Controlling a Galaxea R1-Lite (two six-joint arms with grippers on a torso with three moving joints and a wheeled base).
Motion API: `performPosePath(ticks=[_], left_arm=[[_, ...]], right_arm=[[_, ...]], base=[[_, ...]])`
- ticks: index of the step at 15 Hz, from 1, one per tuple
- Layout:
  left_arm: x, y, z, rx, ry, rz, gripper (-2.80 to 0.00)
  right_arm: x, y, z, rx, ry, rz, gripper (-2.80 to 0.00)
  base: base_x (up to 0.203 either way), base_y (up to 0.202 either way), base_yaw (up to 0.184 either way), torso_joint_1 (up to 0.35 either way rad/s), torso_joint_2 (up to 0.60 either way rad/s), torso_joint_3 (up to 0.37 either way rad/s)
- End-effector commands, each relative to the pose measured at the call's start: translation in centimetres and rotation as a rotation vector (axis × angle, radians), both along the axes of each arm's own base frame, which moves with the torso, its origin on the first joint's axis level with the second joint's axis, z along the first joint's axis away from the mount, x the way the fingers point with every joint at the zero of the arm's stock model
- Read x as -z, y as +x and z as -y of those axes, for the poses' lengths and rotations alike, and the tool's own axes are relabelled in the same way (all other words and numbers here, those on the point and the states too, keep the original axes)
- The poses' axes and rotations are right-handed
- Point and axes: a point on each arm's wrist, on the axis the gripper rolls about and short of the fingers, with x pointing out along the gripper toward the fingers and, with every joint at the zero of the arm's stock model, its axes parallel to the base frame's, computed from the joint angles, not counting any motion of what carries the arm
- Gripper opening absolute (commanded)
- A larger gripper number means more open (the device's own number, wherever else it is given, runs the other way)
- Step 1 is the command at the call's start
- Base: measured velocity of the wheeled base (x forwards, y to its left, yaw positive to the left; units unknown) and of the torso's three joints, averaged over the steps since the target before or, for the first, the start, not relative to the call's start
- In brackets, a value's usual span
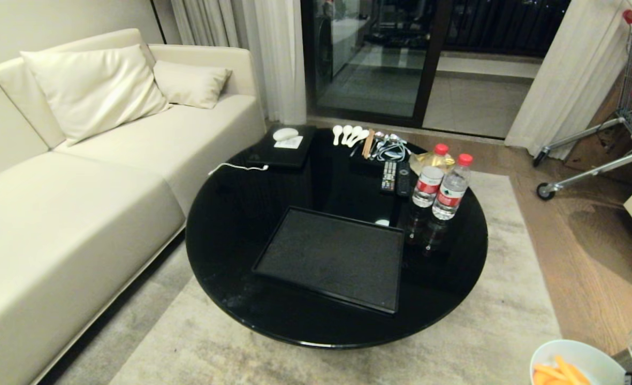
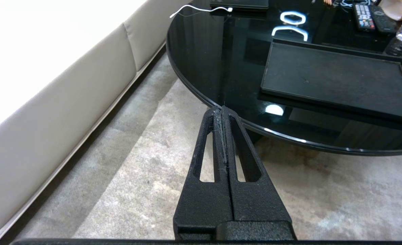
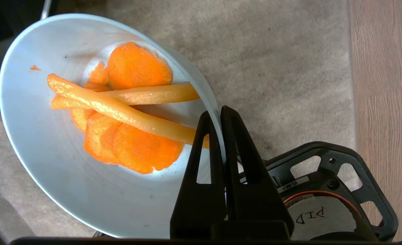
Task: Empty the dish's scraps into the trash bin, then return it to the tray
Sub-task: Move the bowl over the trash can
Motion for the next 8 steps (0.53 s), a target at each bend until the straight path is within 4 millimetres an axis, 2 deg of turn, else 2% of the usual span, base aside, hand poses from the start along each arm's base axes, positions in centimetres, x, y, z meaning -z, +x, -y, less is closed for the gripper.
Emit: performPosePath(ticks=[1, 8], left_arm=[[0.0, 0.0, 0.0, 0.0, -0.001, 0.001, -2.8], [0.0, 0.0, 0.0, 0.0, -0.001, 0.001, -2.8]], right_arm=[[0.01, 0.06, -0.03, 0.004, 0.0, -0.001, -2.8], [-0.26, -0.38, 0.12, 0.004, 0.009, 0.027, -2.8]], base=[[0.0, 0.0, 0.0, 0.0, 0.0, 0.0], [0.0, 0.0, 0.0, 0.0, 0.0, 0.0]])
